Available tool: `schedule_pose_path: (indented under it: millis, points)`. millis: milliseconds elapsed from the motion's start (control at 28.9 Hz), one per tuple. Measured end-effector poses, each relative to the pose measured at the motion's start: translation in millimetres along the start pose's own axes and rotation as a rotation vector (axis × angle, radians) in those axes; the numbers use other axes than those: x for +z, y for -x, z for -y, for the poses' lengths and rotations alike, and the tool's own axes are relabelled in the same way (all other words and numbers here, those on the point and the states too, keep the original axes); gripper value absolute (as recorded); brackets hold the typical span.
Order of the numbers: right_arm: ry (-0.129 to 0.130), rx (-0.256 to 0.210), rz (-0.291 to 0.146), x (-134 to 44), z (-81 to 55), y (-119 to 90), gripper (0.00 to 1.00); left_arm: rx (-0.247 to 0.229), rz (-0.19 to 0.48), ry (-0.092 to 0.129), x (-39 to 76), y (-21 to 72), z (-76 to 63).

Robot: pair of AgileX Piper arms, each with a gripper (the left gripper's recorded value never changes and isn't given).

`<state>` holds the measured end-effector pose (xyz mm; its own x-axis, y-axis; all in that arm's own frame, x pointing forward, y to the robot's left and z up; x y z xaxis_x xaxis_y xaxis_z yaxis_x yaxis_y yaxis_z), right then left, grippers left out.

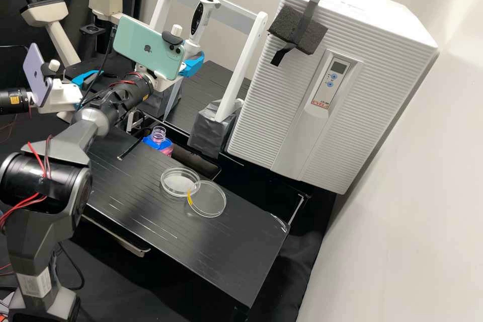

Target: Use the pipette

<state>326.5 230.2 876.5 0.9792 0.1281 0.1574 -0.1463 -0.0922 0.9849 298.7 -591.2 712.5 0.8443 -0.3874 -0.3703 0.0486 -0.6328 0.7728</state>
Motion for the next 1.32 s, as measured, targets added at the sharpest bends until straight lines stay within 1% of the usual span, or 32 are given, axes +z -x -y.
schedule_pose_path:
  millis: [69, 208, 277, 450, 554, 658, 727, 900, 935, 1073, 1177, 1212, 1316]
  points:
    - [0.004, -0.006, 0.005, 2.1, 1.7, 0.7, 0.00, -0.008, -0.015, -0.002, -1.6, 0.6, 2.8]
    - [0.006, -0.009, 0.009, 3.4, 2.7, 1.2, 0.00, -0.013, -0.016, -0.001, -1.8, 1.8, 4.6]
    - [0.006, -0.010, 0.010, 3.8, 3.0, 1.3, 0.00, -0.018, -0.013, -0.004, -1.4, 5.4, 5.1]
    - [0.006, -0.012, 0.008, 3.3, 3.6, 1.6, 0.00, -0.012, -0.012, -0.004, -0.8, 13.3, 2.2]
    - [0.005, -0.014, 0.006, 2.6, 4.3, 1.9, 0.00, -0.004, -0.009, 0.008, -0.4, 16.3, 2.2]
    - [0.005, -0.014, 0.006, 2.6, 4.3, 1.9, 0.00, -0.007, 0.006, 0.039, 0.9, 17.3, 3.1]
    - [0.006, -0.015, 0.008, 3.0, 5.0, 1.6, 0.00, -0.007, 0.011, 0.043, 1.4, 17.3, 3.2]
    - [0.011, -0.026, 0.014, 5.6, 9.9, -0.5, 0.00, -0.011, 0.012, 0.042, 1.3, 16.9, 4.4]
    - [0.009, -0.029, 0.018, 6.6, 11.5, -1.3, 0.00, -0.011, 0.012, 0.041, 1.4, 16.9, 4.4]
    - [0.014, -0.039, 0.027, 10.0, 18.8, -5.5, 0.00, -0.021, 0.039, 0.029, 3.8, 17.0, 5.2]
    - [0.008, -0.050, 0.033, 11.8, 23.6, -7.0, 0.00, -0.048, 0.078, 0.009, 8.2, 19.1, 9.6]
    - [0.005, -0.055, 0.034, 12.0, 25.7, -7.2, 0.00, -0.063, 0.096, -0.002, 11.0, 21.3, 13.2]
    - [0.003, -0.058, 0.034, 12.0, 27.0, -7.3, 0.00, -0.088, 0.128, -0.018, 16.0, 25.4, 19.2]
